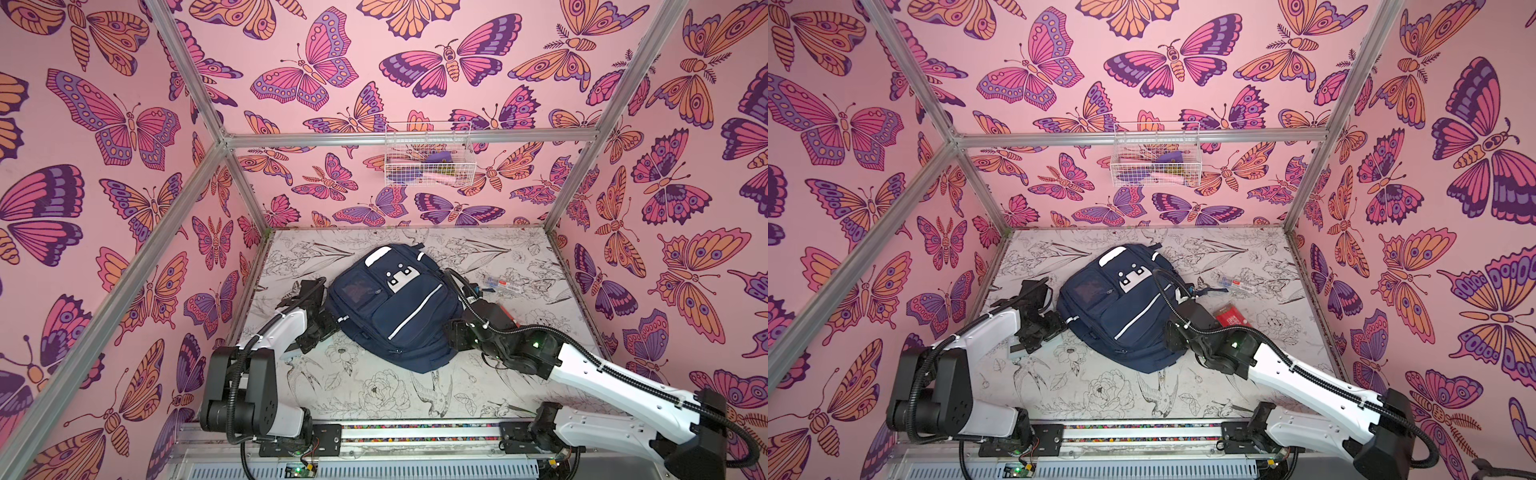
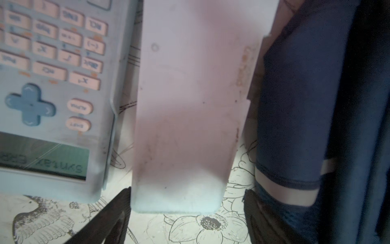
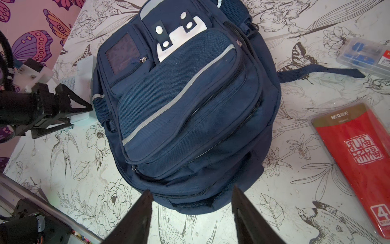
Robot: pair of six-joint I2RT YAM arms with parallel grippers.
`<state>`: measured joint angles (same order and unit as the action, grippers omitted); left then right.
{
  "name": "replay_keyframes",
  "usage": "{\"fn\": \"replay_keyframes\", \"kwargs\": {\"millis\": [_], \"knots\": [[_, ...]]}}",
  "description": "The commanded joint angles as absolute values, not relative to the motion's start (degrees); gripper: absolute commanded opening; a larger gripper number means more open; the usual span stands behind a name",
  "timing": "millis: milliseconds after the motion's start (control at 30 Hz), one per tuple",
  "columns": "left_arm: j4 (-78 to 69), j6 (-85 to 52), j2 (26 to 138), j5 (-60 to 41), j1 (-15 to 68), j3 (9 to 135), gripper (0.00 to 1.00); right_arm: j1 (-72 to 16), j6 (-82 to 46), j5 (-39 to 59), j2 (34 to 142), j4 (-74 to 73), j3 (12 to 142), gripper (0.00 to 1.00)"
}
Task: Pack the student bag
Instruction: 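Grasp the white plastic box beside the calculator with the left gripper, then lift the white box and carry it over the backpack with the left gripper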
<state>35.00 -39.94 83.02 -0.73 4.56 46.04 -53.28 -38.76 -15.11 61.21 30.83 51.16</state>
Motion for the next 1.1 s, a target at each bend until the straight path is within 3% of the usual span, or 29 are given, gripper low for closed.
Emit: {"fn": "replay_keyframes", "kwargs": {"millis": [0, 233, 333, 433, 800, 1067], "knots": [[35.0, -39.5, 84.6, -0.3, 4.5, 45.3, 0.85, -53.1, -39.2, -14.7, 62.0, 30.8, 51.9, 0.61], [35.9, -39.6, 91.4, -0.8, 4.5, 47.5, 0.72, -53.1, -39.2, -14.4, 62.2, 30.9, 52.3, 0.48], [36.0, -40.2, 91.1, -0.4, 4.5, 47.1, 0.63, -53.1, -39.5, -14.6, 61.4, 31.0, 51.9, 0.39], [36.0, -40.4, 88.4, -1.2, 4.6, 46.7, 0.55, -53.0, -39.8, -14.9, 60.7, 31.0, 51.4, 0.36], [39.5, -37.7, 67.8, -1.4, 14.2, 52.4, 0.29, -50.3, -40.3, -15.9, 57.7, 33.1, 54.4, 0.35], [27.1, -35.3, 56.5, -6.3, 29.9, 52.9, 0.09, -46.8, -42.5, -1.9, 61.4, 25.2, 59.9, 0.43]]}}
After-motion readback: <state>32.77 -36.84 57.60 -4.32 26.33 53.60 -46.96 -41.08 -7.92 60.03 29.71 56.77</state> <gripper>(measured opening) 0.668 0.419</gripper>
